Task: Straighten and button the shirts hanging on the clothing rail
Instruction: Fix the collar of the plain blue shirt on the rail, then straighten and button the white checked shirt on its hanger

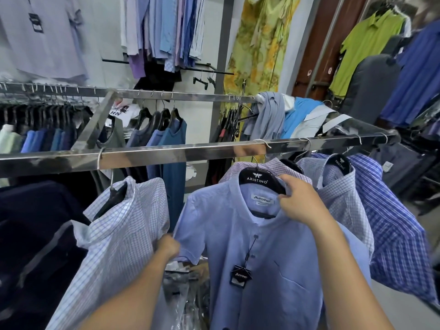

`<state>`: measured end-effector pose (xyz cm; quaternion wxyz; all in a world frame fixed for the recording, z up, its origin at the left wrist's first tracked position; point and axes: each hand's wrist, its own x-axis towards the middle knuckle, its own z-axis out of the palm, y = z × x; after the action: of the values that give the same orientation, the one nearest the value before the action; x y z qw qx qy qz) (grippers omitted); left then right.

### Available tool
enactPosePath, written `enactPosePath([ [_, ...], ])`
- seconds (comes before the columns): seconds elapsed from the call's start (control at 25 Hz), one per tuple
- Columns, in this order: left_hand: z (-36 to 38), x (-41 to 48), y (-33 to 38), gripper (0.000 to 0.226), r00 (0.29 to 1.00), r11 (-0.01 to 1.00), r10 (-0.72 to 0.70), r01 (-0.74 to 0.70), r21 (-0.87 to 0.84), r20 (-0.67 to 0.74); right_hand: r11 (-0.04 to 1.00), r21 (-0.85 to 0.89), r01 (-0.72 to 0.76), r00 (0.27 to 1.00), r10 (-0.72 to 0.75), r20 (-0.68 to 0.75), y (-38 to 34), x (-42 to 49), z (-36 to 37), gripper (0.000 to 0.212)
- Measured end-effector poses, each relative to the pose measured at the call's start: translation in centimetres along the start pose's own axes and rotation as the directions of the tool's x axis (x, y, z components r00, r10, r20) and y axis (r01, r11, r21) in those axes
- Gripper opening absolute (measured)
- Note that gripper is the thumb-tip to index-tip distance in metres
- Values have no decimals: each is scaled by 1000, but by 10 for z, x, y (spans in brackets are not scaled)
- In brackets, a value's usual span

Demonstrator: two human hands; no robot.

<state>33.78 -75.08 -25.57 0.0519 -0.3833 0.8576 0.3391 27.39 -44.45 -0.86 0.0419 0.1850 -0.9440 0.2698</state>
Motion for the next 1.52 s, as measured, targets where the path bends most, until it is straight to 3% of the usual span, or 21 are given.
enactPosePath([
  [0.08, 7, 3, -7, 34, 998, 999, -39, 41, -36, 40, 1000, -5, -6, 1000, 6, 1, 1, 1, 0, 54],
  [0.24, 27, 45, -21, 43, 987, 978, 44, -11, -208, 157, 1000, -9, 16, 1000, -16, 2, 1, 0, 1, 40],
  [0.48, -39, -37, 58, 34, 994, 931, 102, -107, -348, -32, 998, 18, 60, 998, -59, -13, 6, -2, 6, 7],
  [0.6, -52, -51, 95, 39, 947, 855, 265, -318, -410, -181, 995, 51, 90, 996, -89, -21, 14, -6, 12, 23],
  [0.76, -71, -83, 143, 39, 859, 736, 470, -509, -446, -204, 964, 204, 170, 985, -175, 7, 20, -14, 18, 12],
  [0.84, -80, -105, 162, 41, 834, 704, 511, -545, -455, -207, 945, 255, 205, 975, -219, 27, 19, -19, 20, 10],
  [1.0, -79, -125, 180, 56, 810, 644, 564, -552, -530, -159, 923, 308, 233, 967, -252, 23, 13, -28, 34, 26],
  [1.16, -72, -133, 186, 79, 770, 655, 628, -601, -458, -113, 912, 315, 264, 964, -261, -51, 8, -29, 53, 40],
  [1.32, -85, -147, 174, 63, 744, 683, 642, -664, -303, -184, 912, 275, 305, 927, -217, -307, -7, -36, 55, 56],
  [1.4, -96, -161, 165, 52, 724, 673, 647, -689, -268, -238, 883, 244, 400, 864, -275, -423, -20, -40, 52, 44],
  [1.52, -111, -185, 145, 32, 720, 673, 591, -689, -268, -364, 819, 232, 524, 818, -408, -407, -43, -49, 53, 21],
])
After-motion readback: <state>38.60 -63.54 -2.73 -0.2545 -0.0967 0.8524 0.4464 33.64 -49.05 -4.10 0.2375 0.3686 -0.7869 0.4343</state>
